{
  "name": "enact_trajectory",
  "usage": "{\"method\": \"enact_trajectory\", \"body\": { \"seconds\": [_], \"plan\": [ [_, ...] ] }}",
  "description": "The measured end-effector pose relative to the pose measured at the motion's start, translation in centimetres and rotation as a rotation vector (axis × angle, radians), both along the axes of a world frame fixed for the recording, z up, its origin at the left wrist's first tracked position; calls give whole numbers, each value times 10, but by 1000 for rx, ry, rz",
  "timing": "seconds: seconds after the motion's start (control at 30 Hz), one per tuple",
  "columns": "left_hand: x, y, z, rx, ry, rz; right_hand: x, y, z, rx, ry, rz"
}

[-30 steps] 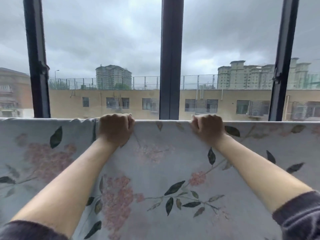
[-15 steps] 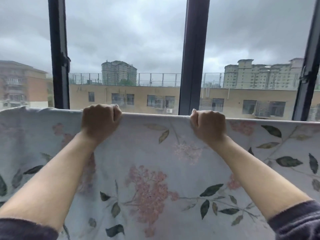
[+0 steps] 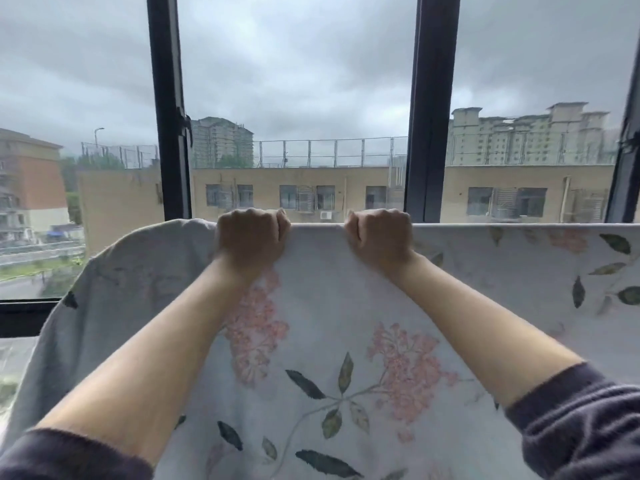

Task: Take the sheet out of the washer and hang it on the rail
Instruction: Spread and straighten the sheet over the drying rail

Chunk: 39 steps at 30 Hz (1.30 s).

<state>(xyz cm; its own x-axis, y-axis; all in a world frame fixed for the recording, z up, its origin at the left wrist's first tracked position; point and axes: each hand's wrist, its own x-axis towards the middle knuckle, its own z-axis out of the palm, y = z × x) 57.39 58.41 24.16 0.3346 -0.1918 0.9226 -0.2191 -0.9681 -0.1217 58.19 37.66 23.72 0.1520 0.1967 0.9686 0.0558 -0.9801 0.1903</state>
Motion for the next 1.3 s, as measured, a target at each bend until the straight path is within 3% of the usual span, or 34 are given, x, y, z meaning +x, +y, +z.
{"method": "enact_trajectory", "body": {
  "seconds": [0.13,0.3,0.43,0.57,0.7,0.83,0.93,1.13,1.2,1.3],
  "plan": [
    [1,22,0,28,16,-26,1,65,0,25,42,-32],
    [5,81,-3,-24,-62,-50,0,69,1,34,34,-35],
    [8,93,-6,7,-10,-47,3,67,-2,35,86,-22],
    [12,164,-27,-334,228,15,-2,45,-3,108,139,-52],
    [18,216,-94,-251,259,-148,-8,41,-1,160,166,-100],
    [23,246,-102,-202,261,-306,-14,86,-3,132,138,-33],
    [19,258,-94,-253,291,-496,-12,153,-7,30,123,52],
    [6,257,-81,-460,252,-571,-13,241,-5,28,198,75],
    [9,273,-60,-357,171,-539,-15,243,-4,46,169,34],
    [15,305,-18,54,59,-438,-16,245,-4,74,182,22]
  ]
}}
